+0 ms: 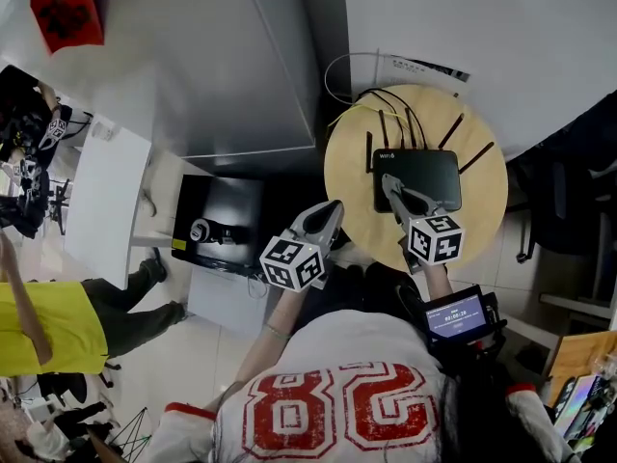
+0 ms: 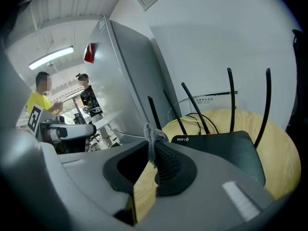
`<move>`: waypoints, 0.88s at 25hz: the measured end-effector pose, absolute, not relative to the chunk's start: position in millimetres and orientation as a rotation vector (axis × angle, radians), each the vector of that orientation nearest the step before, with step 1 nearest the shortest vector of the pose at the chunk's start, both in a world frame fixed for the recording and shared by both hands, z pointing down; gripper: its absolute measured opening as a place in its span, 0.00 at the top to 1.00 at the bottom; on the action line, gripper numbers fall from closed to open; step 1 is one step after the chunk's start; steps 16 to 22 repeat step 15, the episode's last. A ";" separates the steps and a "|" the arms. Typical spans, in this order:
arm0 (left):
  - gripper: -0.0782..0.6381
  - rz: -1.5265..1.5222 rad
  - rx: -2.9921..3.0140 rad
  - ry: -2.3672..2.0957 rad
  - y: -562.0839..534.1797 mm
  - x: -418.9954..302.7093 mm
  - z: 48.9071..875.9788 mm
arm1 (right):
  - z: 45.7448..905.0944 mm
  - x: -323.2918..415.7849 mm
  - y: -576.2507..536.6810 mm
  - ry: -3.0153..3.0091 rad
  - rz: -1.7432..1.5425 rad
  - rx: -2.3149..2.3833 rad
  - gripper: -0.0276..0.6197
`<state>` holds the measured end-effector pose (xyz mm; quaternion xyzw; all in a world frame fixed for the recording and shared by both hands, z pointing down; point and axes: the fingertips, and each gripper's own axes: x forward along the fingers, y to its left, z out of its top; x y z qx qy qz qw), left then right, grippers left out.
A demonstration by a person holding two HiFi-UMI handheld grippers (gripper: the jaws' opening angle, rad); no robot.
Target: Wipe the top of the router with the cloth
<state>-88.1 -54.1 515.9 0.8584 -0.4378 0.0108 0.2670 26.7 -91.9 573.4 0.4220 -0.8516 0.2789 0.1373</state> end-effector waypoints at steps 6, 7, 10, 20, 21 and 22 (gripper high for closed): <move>0.88 0.023 2.311 -1.198 -53.1 -92.1 516.0 | 573.3 26.4 -91.4 -2.464 0.804 1.214 0.90; 0.88 0.022 2.309 -1.202 -53.1 -92.8 516.2 | 573.8 26.4 -91.4 -2.464 0.803 1.212 0.90; 0.88 0.019 2.306 -1.210 -53.1 -93.6 516.4 | 574.5 27.3 -91.1 -2.464 0.800 1.209 0.90; 0.88 0.016 2.306 -1.210 -51.3 -89.5 514.8 | 572.1 31.0 -90.0 -2.467 0.798 1.205 0.90; 0.88 0.016 2.306 -1.210 -51.3 -89.5 514.8 | 572.1 31.0 -90.0 -2.467 0.798 1.205 0.90; 0.88 0.016 2.306 -1.210 -51.3 -89.5 514.8 | 572.1 31.0 -90.0 -2.467 0.798 1.205 0.90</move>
